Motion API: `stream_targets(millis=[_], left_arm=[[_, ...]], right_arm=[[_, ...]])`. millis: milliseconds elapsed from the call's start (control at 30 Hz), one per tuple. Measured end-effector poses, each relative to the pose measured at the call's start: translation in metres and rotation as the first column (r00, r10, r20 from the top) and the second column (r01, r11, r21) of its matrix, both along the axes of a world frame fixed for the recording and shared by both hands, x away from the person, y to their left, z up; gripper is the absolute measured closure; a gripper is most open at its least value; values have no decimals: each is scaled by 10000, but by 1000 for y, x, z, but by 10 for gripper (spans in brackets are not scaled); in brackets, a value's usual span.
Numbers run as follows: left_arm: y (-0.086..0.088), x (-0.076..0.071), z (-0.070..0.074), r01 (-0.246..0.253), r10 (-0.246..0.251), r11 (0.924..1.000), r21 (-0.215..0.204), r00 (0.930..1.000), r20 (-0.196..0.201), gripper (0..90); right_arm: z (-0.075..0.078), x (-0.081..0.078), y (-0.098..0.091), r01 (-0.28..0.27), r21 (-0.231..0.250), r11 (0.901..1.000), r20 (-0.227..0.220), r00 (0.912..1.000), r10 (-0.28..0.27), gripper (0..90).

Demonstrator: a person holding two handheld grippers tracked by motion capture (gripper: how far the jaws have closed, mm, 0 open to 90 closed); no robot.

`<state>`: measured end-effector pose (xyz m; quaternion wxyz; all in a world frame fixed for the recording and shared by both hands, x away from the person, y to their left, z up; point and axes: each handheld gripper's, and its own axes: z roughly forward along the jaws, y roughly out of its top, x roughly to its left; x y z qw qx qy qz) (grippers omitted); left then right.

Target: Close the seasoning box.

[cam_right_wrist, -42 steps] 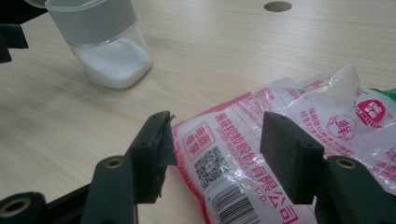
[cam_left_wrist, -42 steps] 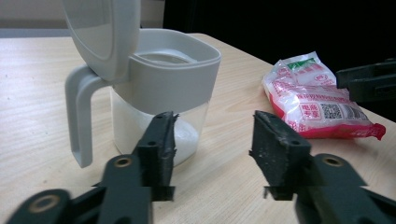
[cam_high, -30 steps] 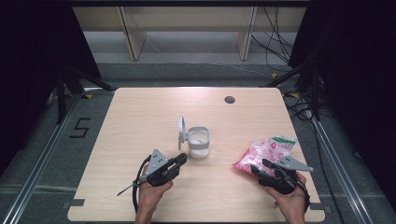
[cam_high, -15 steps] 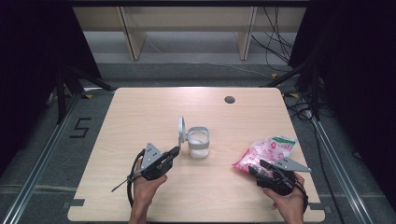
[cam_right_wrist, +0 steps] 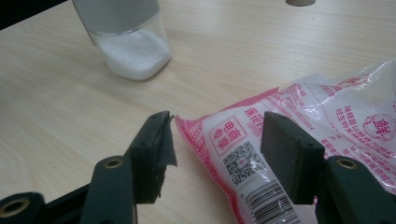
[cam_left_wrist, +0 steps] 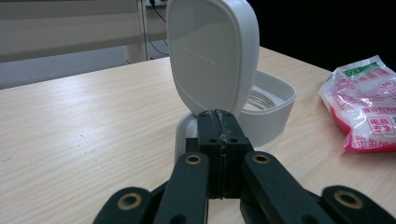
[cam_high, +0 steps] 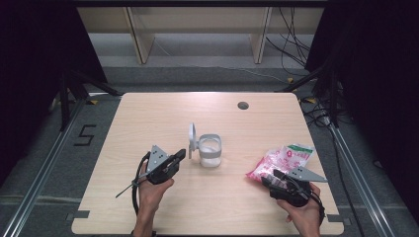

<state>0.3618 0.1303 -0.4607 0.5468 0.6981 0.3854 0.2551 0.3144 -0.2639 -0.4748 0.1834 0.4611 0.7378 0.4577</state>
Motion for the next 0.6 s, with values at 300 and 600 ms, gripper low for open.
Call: stream_targets(millis=[300,600], left_arm=[[-2,13,4,-129,129,9999,72,9999,-23,892],[-6,27,7,-118,119,9998,147,9999,-36,892]], right_arm=[[1,-2,3,-311,-247,9992,42,9995,312,431],[-1,-4,7,-393,-211,9990,52,9992,394,428]])
